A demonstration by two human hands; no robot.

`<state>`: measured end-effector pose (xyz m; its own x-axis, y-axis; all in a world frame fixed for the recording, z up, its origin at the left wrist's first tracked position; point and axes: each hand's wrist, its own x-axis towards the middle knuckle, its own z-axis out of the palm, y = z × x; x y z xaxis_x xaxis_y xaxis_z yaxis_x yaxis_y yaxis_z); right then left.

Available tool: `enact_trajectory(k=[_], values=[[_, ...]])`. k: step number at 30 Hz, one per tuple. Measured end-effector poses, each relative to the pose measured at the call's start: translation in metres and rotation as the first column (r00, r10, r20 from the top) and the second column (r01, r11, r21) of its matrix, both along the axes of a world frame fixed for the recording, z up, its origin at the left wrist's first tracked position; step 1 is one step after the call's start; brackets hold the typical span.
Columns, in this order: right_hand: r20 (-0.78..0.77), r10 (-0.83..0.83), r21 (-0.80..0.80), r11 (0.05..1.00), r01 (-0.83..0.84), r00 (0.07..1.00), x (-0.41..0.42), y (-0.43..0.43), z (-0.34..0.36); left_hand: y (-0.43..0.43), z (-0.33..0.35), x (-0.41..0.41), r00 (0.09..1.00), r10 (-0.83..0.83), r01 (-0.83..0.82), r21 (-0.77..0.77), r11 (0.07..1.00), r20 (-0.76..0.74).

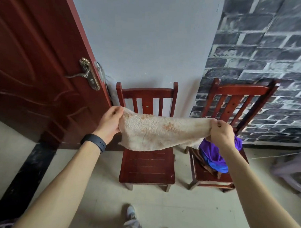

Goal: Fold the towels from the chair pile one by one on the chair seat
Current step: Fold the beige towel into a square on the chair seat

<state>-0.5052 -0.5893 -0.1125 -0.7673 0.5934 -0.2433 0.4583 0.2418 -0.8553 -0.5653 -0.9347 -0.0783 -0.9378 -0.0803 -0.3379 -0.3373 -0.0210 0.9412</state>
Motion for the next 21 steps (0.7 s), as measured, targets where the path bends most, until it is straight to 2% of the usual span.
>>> enact_trajectory(k=[1,2,3,4,5,7,9,10,13,15,19,21], values=[[-0.033,-0.032,-0.179,0.983,0.026,0.999,-0.004,-0.003,0.002,-0.001,0.003,-0.002,1.0,0.014,-0.014,0.003,1.0,-0.007],[-0.063,-0.064,-0.408,0.912,0.033,0.996,-0.008,-0.005,0.006,-0.001,0.006,-0.005,1.0,0.025,-0.025,0.012,1.0,-0.01],[-0.094,-0.098,-0.601,0.799,0.022,0.991,-0.011,-0.006,0.011,0.001,0.009,-0.008,0.999,0.036,-0.036,0.024,0.999,-0.008],[-0.13,-0.09,-0.728,0.685,-0.033,0.987,-0.012,-0.008,0.017,0.001,0.012,-0.01,0.999,0.048,-0.048,0.039,0.998,-0.005],[-0.16,-0.027,-0.757,0.645,-0.105,0.987,-0.014,-0.007,0.018,0.002,0.017,-0.012,0.998,0.058,-0.058,0.059,0.997,0.001],[-0.179,0.17,-0.702,0.668,-0.247,0.969,-0.015,-0.01,0.015,0.001,0.024,-0.015,0.999,0.044,-0.045,0.119,0.992,0.014],[-0.092,0.372,-0.558,0.749,-0.358,0.924,-0.014,-0.017,0.005,-0.005,0.03,-0.015,1.0,-0.03,0.028,0.147,0.989,0.007],[-0.046,0.422,-0.465,0.793,-0.394,0.905,-0.015,-0.019,0.004,-0.007,0.032,-0.015,0.998,-0.068,0.069,0.124,0.99,-0.012],[-0.036,0.308,-0.187,0.932,-0.309,0.951,-0.025,-0.013,0.011,-0.015,0.036,-0.013,0.991,-0.052,0.051,-0.004,0.999,-0.125],[-0.076,0.21,-0.051,0.975,-0.214,0.975,-0.035,-0.003,0.013,-0.021,0.035,-0.013,0.986,0.013,-0.016,-0.017,1.0,-0.165],[-0.049,0.163,0.091,0.983,-0.158,0.985,-0.045,-0.004,0.015,-0.028,0.024,-0.014,0.992,0.022,-0.038,-0.129,0.991,-0.123],[-0.055,0.11,0.049,0.993,-0.107,0.992,-0.052,-0.007,0.018,-0.029,0.018,-0.014,0.995,0.051,-0.066,-0.175,0.982,-0.091]])
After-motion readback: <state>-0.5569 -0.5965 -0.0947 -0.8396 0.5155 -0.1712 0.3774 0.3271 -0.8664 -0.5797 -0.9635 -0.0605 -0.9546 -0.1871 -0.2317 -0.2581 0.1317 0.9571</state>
